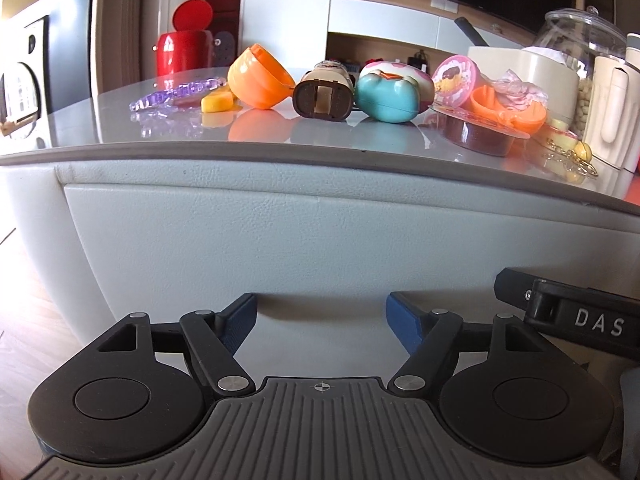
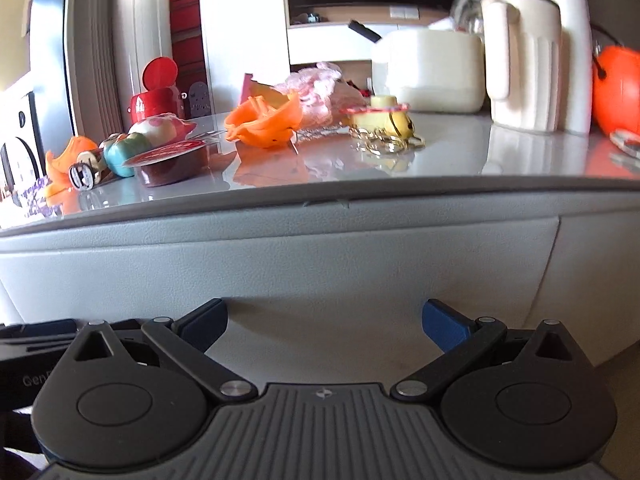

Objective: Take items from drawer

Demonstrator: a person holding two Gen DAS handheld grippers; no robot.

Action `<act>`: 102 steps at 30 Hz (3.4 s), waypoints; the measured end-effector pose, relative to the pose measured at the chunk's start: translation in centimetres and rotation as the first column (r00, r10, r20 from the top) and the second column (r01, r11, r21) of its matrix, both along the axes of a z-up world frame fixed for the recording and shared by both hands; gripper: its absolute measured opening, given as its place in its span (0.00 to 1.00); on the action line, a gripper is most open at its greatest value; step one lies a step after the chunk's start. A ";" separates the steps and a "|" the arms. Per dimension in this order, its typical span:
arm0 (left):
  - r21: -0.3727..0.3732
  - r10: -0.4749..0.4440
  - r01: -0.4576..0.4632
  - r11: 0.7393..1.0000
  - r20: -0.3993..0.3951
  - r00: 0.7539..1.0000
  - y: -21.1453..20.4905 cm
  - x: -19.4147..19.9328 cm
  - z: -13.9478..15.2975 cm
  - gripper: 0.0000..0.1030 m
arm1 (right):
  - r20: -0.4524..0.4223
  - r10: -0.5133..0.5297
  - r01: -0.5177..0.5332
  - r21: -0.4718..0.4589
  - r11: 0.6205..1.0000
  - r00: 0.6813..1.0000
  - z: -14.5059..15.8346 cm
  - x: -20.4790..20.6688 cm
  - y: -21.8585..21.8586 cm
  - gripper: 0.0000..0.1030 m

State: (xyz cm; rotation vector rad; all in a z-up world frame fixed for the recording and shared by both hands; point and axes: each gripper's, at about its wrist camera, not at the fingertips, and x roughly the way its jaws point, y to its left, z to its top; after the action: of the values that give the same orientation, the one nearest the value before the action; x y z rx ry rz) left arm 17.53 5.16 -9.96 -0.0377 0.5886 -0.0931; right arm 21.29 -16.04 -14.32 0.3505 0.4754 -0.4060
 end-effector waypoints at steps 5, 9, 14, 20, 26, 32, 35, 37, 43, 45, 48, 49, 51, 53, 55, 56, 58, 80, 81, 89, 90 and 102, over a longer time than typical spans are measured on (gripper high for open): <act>0.086 -0.054 0.054 0.995 0.000 0.999 -1.3 0.1 -0.5 0.86 | -0.017 0.026 -0.024 0.080 0.997 1.000 -0.2 0.6 -1.1 1.00; 0.077 -0.037 0.039 0.996 -0.026 0.999 -0.7 -1.0 0.4 0.84 | -0.118 0.049 -0.045 0.033 0.998 0.992 0.2 1.8 -0.7 1.00; 0.057 -0.007 0.009 0.998 -0.034 0.999 0.5 -3.5 3.4 0.84 | -0.147 0.022 -0.019 0.022 1.000 0.989 2.4 0.3 -0.3 1.00; 0.039 0.018 -0.016 0.999 -0.038 0.999 2.2 -9.9 7.3 0.84 | -0.185 0.055 -0.054 0.006 0.998 0.981 6.4 -4.0 2.4 1.00; 0.055 -0.015 0.017 0.998 -0.036 0.999 2.3 -16.0 7.2 0.84 | -0.207 0.061 -0.057 0.025 0.998 0.976 7.3 -12.1 5.1 1.00; 0.089 -0.041 0.044 0.995 -0.034 0.999 1.5 -15.7 6.9 0.79 | -0.131 0.058 -0.070 -0.093 0.993 0.990 7.9 -13.3 6.4 1.00; 0.090 -0.045 0.051 0.995 -0.063 0.997 1.5 -15.2 6.5 0.75 | -0.205 0.080 -0.106 -0.118 0.987 0.975 6.8 -12.7 7.1 1.00; 0.092 -0.050 0.057 0.994 -0.073 0.996 1.5 -15.1 6.3 0.72 | -0.203 0.085 -0.111 -0.119 0.987 0.976 6.8 -13.0 7.3 1.00; 0.084 -0.056 0.064 0.994 -0.090 0.994 1.6 -14.9 6.0 0.70 | -0.211 0.092 -0.119 -0.115 0.986 0.973 6.4 -12.9 7.2 1.00; 0.081 -0.056 0.064 0.995 -0.093 0.994 1.6 -14.9 5.9 0.70 | -0.211 0.092 -0.118 -0.112 0.987 0.973 6.4 -12.8 7.1 1.00; 0.077 -0.059 0.066 0.995 -0.092 0.994 1.6 -15.0 6.0 0.70 | -0.221 0.089 -0.114 -0.104 0.988 0.971 6.2 -12.6 7.0 1.00; 0.076 -0.059 0.066 0.995 -0.092 0.994 1.7 -15.0 6.0 0.70 | -0.222 0.089 -0.114 -0.101 0.988 0.971 6.1 -12.6 6.9 1.00; 0.074 -0.059 0.067 0.995 -0.095 0.994 1.7 -14.9 5.9 0.70 | -0.224 0.090 -0.115 -0.100 0.988 0.971 6.1 -12.5 7.0 1.00; 0.070 -0.061 0.068 0.995 -0.099 0.993 1.7 -14.9 5.9 0.70 | -0.223 0.092 -0.116 -0.099 0.988 0.971 6.1 -12.6 7.0 1.00; 0.067 -0.063 0.070 0.995 -0.101 0.993 1.6 -14.8 5.9 0.70 | -0.223 0.092 -0.116 -0.098 0.988 0.971 6.0 -12.6 7.0 1.00; 0.067 -0.063 0.070 0.995 -0.103 0.993 1.6 -14.8 5.9 0.70 | -0.225 0.091 -0.115 -0.095 0.989 0.970 6.0 -12.6 7.0 1.00; 0.069 -0.063 0.071 0.995 -0.104 0.993 1.6 -14.9 5.8 0.69 | -0.231 0.090 -0.112 -0.086 0.990 0.969 5.9 -12.5 6.8 1.00; 0.069 -0.073 0.080 0.994 -0.101 0.992 1.4 -15.0 5.9 0.65 | -0.209 0.112 -0.126 -0.054 0.991 0.971 5.9 -12.4 7.2 1.00; 0.069 -0.072 0.079 0.995 -0.102 0.992 1.4 -14.9 5.8 0.65 | -0.209 0.113 -0.127 -0.055 0.990 0.971 5.9 -12.4 7.2 1.00; 0.067 -0.075 0.082 0.994 -0.105 0.992 1.4 -14.9 5.7 0.65 | -0.216 0.111 -0.125 -0.053 0.991 0.970 5.8 -12.3 7.2 1.00; 0.067 -0.075 0.082 0.994 -0.105 0.992 1.4 -14.9 5.7 0.65 | -0.217 0.112 -0.126 -0.053 0.991 0.970 5.8 -12.3 7.2 1.00; 0.066 -0.076 0.084 0.994 -0.106 0.991 1.5 -14.8 5.7 0.65 | -0.219 0.111 -0.125 -0.052 0.991 0.969 5.7 -12.3 7.2 1.00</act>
State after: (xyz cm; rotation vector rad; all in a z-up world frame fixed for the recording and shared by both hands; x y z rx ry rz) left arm 2.68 6.63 -4.28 0.0501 0.6967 -0.1489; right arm 9.01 -8.89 -8.58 0.2140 0.6901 -0.3441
